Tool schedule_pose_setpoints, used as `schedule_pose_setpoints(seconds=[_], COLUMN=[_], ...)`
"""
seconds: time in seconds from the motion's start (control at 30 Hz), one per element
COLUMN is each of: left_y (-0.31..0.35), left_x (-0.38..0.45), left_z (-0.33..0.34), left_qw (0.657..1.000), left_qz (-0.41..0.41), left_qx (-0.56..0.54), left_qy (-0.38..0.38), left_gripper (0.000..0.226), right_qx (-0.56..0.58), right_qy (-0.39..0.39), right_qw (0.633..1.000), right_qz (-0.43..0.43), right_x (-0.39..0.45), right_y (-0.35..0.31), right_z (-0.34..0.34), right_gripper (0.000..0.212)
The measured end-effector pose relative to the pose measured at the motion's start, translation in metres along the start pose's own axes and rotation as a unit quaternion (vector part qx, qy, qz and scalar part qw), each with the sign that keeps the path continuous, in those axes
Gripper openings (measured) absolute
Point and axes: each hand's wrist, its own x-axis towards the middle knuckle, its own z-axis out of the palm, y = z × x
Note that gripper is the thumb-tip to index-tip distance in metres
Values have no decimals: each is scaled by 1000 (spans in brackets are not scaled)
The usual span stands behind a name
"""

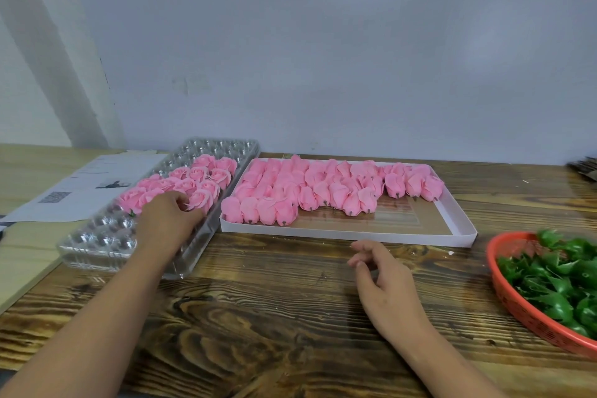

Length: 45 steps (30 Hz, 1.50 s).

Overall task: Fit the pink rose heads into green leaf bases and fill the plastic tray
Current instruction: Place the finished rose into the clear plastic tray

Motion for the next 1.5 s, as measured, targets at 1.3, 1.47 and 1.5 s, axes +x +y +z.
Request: schedule_pose_setpoints(seconds=[1.3,1.47,1.5], left_y=[52,51,50], left_x=[-95,-95,-95], left_z=[67,67,67], left_qw=[958,961,961], left_qz=[248,240,238], left_qx=[-33,-38,-39], left_qy=[-142,-131,-132], left_gripper=[11,11,11], right_qx=[-126,-322,-333], right_qy=[20,69,74], right_qw=[992,942,936], right_qz=[-7,65,87], right_x=[8,27,33], right_y=[-26,10,37], right_z=[-87,-184,-205], right_gripper=[24,26,28])
